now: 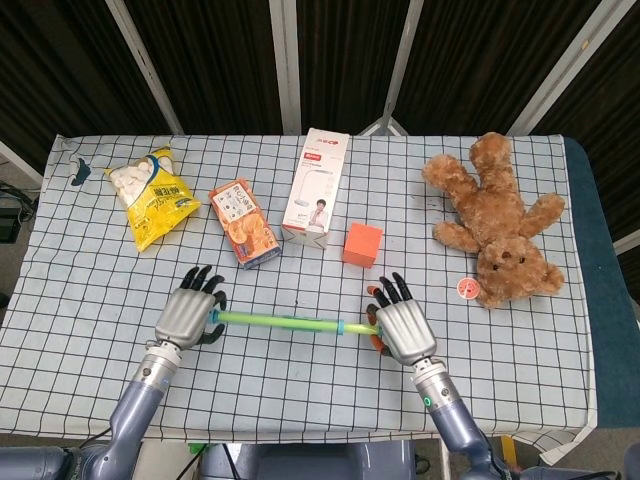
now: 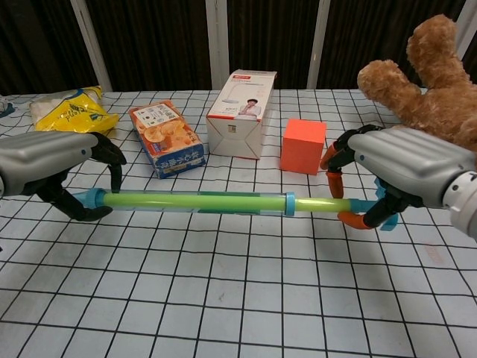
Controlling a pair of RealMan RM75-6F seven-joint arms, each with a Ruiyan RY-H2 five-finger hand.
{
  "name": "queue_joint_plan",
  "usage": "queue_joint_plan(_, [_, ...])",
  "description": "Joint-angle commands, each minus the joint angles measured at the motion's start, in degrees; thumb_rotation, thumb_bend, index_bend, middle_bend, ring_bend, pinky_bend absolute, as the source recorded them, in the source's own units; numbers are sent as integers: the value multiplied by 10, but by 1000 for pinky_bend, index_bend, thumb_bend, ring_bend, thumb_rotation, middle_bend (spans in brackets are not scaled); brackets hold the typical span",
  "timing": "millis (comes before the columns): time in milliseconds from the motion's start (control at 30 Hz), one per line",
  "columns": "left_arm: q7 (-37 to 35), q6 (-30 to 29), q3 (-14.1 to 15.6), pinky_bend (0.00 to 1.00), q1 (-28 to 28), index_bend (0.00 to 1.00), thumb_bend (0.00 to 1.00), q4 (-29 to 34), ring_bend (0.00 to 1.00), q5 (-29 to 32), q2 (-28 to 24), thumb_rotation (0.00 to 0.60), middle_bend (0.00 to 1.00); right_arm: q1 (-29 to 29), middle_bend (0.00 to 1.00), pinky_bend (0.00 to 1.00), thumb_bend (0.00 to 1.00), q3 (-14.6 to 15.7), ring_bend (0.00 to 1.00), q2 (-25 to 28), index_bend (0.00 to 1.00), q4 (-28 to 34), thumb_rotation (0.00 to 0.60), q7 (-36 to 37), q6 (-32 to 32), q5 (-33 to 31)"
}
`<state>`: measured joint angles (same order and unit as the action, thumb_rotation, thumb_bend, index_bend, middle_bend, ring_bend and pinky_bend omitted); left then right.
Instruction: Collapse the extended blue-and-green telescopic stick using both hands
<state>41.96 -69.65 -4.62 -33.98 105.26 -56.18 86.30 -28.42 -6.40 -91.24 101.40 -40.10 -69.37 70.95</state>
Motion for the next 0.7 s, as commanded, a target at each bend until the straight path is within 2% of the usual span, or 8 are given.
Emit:
queue_joint_plan(33, [0,-1,1,0,0,539,504,0,0,-1,1,600,155,0,253,2,407,0,108,1,655,1,600,0,-1,-1])
queue_joint_plan(167, [0,-1,2,0,-1,519,476,2,0,-1,5,600,145,0,253,2,407,2,108,2,655,2,600,0,-2,-2])
queue_joint_plan(267, [-1,-1,3,0,-1,442,378,4,0,-1,6,600,114,-1,253,2,407,1,108,3,622,3,600,0,-3,-6])
queue_joint_plan(367, [-5,0,4,0,-1,379,306,6,0,-3,5,600,96,-1,247,2,406,0,84,9,468,4,600,-3,0,-13])
queue_joint_plan(433, [-6,0,5,0,-1,321,280,6,0,-3,3,600,87,-2,206,1,406,0,46,14,301,5,600,-7,1,-19])
queue_joint_plan(533, [-9,0,5,0,0,259,268,6,0,-2,-1,600,81,-1,139,0,407,0,7,23,135,9,600,-15,4,-38])
queue_joint_plan(600, [-13,0,5,0,1,232,266,7,0,-2,-4,600,78,1,119,0,407,0,0,30,88,15,600,-24,3,-52])
queue_joint_plan(700, [-19,-2,7,0,5,213,265,11,0,-5,-12,600,73,4,104,0,406,0,0,42,73,20,600,-29,-1,-63])
